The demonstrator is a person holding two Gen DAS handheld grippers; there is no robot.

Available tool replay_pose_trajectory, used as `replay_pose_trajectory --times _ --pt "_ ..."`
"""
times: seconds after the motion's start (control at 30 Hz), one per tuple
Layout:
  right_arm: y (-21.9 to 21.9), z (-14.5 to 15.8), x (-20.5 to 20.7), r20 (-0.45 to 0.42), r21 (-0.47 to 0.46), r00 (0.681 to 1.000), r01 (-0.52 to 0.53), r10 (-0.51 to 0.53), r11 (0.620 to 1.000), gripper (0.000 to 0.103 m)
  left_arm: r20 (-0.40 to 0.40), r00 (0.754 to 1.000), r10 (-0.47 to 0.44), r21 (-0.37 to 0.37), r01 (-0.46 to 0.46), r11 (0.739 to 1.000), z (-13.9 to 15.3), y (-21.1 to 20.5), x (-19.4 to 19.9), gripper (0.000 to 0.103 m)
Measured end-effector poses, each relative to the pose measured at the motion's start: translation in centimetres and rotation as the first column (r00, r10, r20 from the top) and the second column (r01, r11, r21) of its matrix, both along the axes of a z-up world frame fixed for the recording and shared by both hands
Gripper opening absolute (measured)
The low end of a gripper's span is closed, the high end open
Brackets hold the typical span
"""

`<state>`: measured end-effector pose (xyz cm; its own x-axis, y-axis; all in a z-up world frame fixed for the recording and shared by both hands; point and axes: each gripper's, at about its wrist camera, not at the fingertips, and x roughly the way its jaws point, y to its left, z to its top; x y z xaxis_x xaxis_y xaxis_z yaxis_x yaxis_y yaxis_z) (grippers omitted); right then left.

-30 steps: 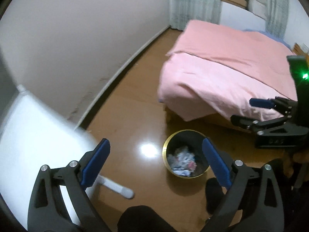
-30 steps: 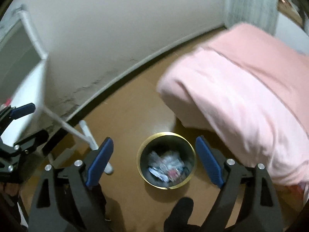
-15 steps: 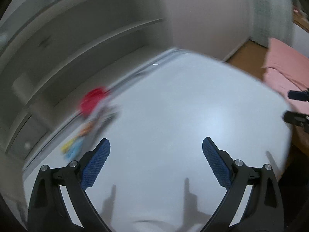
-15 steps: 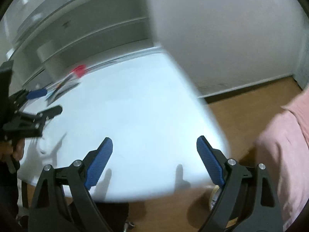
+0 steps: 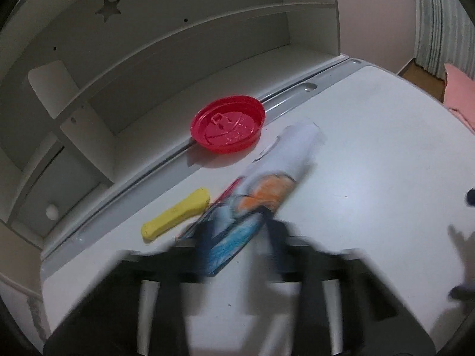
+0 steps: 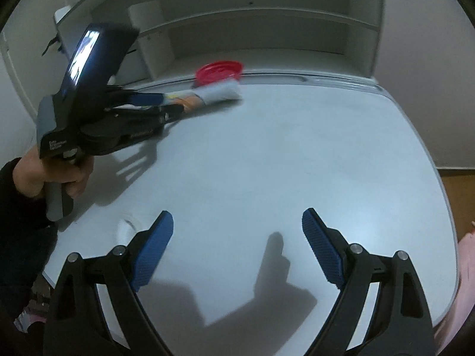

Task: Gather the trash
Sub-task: 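Grasp the blue-orange paper strip with left tool while right tool grasps white ring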

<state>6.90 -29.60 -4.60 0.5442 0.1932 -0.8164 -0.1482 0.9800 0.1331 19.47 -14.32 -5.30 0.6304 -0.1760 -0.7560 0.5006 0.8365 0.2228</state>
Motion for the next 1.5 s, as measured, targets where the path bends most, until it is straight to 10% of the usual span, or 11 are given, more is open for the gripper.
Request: replay_pose_trajectory --times 0.57,0.6,0.7,0.8,1.03,1.17,1.5 --pt "10.0 -1.2 -2.3 -0.063 -0.069 0.95 -0.311 0.307 0.948 0.085 0.003 0.995 0.098 -0.117 -0.097 0.988 3.6 11.0 -6.9 0.002" --pt "10.1 -1.3 -2.3 -0.064 -0.07 0.949 -0.312 0.307 0.948 0.084 -0.008 0.997 0.082 -0.115 -0.082 0.99 3.6 10.6 -6.3 0.01" --pt "10.0 -1.2 -2.4 -0.06 -0.071 0.95 -0.311 0.307 0.948 0.082 0.006 1.0 0.03 -0.101 -0.029 0.994 3.5 8.6 -4.3 0.086" --pt "10.1 -1.6 -2.2 -0.063 -0.071 0.952 -0.303 0.299 0.95 0.081 0.061 0.998 -0.028 -0.021 0.03 0.999 2.9 5.4 -2.9 0.087" --pt "11.0 -2.3 -1.2 -0.042 -0.098 0.951 -0.309 0.306 0.946 0.072 0.015 0.995 -0.103 0.072 0.102 0.992 -0.1 0.2 1.0 0.066" --pt "10.7 -1.9 -1.3 -0.031 -0.089 0.954 -0.299 0.297 0.95 0.038 -0.005 0.996 -0.092 0.087 0.092 0.992 -1.2 -0.7 1.8 0.039" --pt "5.6 -1.1 -2.4 -0.006 -0.074 0.988 -0.153 0.153 0.986 0.034 -0.014 0.997 -0.077 0.003 0.077 0.997 1.4 -0.5 -1.4 0.003"
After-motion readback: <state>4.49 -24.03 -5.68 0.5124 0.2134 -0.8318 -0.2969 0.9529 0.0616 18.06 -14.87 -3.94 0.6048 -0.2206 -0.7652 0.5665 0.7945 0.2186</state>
